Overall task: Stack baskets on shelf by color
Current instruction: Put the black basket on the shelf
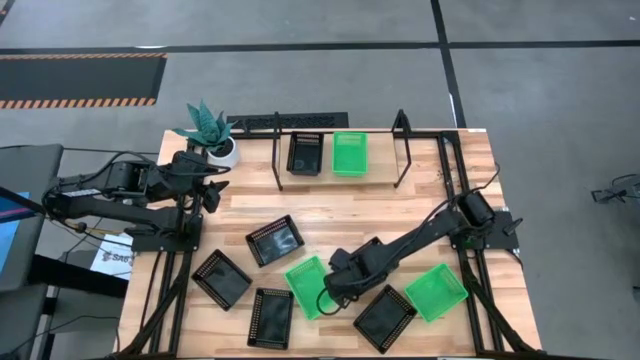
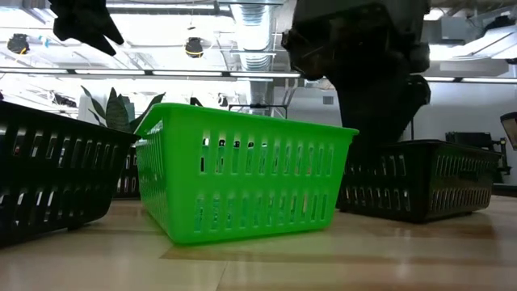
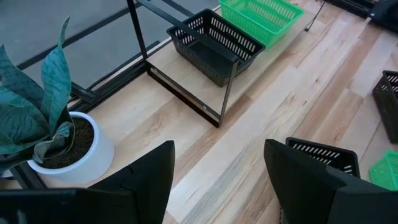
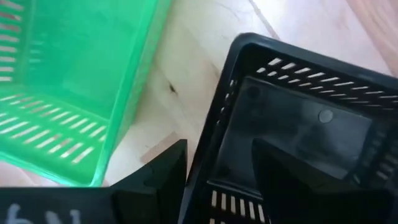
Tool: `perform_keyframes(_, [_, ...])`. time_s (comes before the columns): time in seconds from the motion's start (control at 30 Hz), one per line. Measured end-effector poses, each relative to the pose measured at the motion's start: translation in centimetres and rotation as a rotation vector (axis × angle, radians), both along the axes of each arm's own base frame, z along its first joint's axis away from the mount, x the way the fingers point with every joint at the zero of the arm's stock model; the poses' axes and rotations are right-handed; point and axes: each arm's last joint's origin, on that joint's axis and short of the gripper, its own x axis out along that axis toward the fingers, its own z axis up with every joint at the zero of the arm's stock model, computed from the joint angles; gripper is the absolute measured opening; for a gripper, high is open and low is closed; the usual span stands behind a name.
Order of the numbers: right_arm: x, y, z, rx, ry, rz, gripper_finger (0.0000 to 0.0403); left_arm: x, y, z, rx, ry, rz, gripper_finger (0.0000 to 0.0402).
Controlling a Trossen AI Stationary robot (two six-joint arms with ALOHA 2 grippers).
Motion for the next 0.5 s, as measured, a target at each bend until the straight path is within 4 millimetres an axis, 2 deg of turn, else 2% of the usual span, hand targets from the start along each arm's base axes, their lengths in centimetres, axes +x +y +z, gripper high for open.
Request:
perform_keyframes(0.17, [0.09,-0.61,0.28,-0.019,-0.008,-0.039,0.0166,-0.01,0.00,0.00,0.000,0.000,0.001,0.0236])
perform_keyframes(0.43, [-0.29,-0.84,0.07,-0.013,0.049,-0.037,0.0032,0.00,0.00,0.00,-0.005,-0.004,0.005,0.0236])
perform_keyframes(0.5, [-0.28,-0.93,0.06,-0.013,0.050,-0.039,0.0013,0.00,0.00,0.00,-0.005,-0.005,0.006,0.0236])
